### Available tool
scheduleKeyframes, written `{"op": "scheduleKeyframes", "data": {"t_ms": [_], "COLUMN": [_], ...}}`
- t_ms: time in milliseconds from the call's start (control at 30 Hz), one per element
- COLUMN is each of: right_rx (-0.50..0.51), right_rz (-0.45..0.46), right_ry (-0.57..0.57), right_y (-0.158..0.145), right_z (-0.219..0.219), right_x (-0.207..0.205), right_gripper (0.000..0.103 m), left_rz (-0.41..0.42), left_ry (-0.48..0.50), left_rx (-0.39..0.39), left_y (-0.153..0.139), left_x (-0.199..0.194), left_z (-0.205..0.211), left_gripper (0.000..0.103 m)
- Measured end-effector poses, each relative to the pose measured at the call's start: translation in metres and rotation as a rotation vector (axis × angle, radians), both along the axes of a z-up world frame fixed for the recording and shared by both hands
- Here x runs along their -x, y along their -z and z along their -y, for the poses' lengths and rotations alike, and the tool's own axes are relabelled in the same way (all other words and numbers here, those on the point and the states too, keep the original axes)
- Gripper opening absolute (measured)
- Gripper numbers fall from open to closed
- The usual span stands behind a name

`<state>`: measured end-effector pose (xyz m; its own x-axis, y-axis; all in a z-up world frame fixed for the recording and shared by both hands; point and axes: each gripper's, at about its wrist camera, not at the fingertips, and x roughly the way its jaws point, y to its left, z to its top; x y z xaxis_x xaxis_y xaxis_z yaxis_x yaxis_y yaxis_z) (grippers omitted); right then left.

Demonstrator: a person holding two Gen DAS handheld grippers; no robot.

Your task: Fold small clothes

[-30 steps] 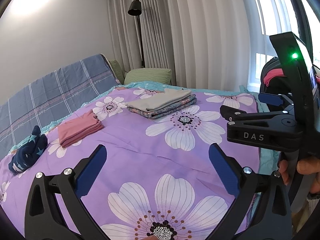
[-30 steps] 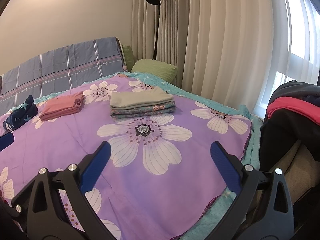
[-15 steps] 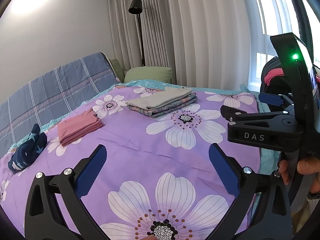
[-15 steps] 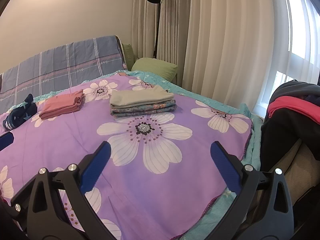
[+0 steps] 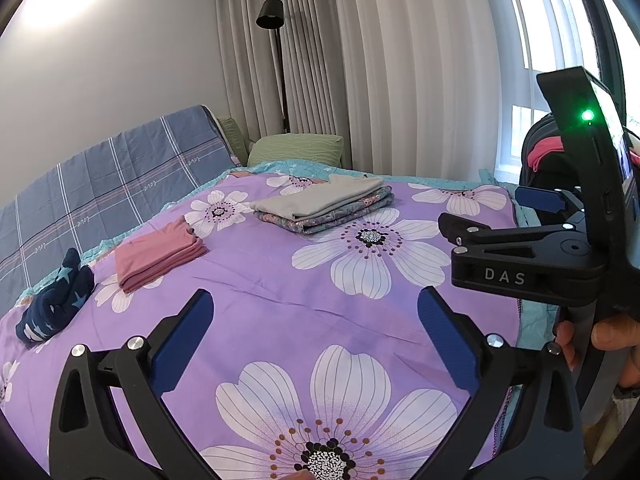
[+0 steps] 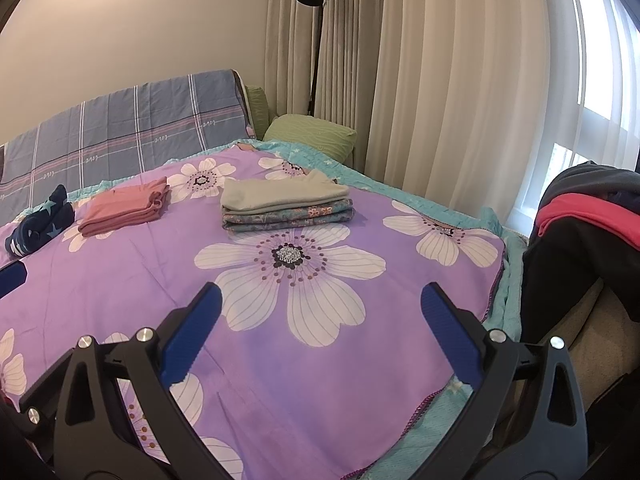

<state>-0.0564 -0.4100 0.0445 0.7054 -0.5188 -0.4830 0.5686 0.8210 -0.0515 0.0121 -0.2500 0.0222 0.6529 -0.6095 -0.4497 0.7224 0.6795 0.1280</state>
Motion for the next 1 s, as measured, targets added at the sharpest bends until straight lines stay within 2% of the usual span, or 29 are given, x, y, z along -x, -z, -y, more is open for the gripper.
{"op": "scheduleKeyframes", "data": {"t_ms": [433,1000], "right_rx": [0.012,0.032], "right_rz": [-0.002,-0.001], "right_ry": [-0.001,-0.012], "right_y": [-0.001,-0.007], "right_z": [0.0,-0.003], "right_x": [-0.002,-0.001], "right_gripper": [0.101,0.101], "left_rz": [-0.001,-0.019], "left_ry": [0.001,-0.047], "left_rx": [-0.001,0.023], "left_y": [0.001,-0.003], "left_x": [0.001,-0.004], "left_z": [-0.001,-0.012], "left_gripper": [0.102,0.102]}}
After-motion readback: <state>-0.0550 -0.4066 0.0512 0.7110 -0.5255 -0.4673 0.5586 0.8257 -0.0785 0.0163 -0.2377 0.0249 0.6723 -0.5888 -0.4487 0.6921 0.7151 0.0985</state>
